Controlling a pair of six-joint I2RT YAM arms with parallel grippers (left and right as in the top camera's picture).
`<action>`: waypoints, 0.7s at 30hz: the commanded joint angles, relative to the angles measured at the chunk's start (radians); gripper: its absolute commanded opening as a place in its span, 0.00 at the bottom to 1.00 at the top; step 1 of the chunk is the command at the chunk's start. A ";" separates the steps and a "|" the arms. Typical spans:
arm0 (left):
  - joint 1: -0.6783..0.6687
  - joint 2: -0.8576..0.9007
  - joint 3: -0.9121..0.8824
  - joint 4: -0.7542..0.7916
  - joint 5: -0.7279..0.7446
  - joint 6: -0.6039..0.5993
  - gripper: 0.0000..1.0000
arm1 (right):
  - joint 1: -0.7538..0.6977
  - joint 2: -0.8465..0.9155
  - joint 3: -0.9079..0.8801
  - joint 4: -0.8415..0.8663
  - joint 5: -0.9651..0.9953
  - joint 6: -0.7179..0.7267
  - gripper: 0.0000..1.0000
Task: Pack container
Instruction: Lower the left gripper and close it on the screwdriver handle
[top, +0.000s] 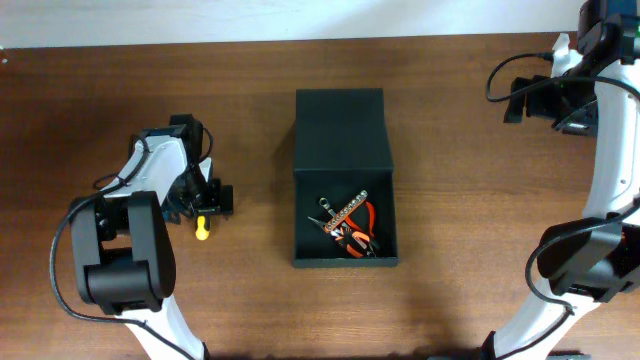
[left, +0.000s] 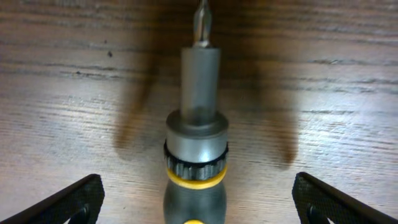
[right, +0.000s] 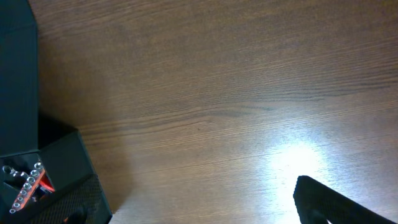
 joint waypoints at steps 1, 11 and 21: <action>0.004 0.005 0.019 0.004 0.020 -0.015 0.99 | 0.000 -0.006 -0.002 0.001 -0.006 0.000 0.99; 0.032 0.006 0.008 0.005 0.024 -0.022 0.99 | 0.000 -0.006 -0.002 0.001 -0.006 0.000 0.99; 0.050 0.006 0.005 0.019 0.069 0.005 0.99 | 0.000 -0.006 -0.002 0.001 -0.006 0.000 0.99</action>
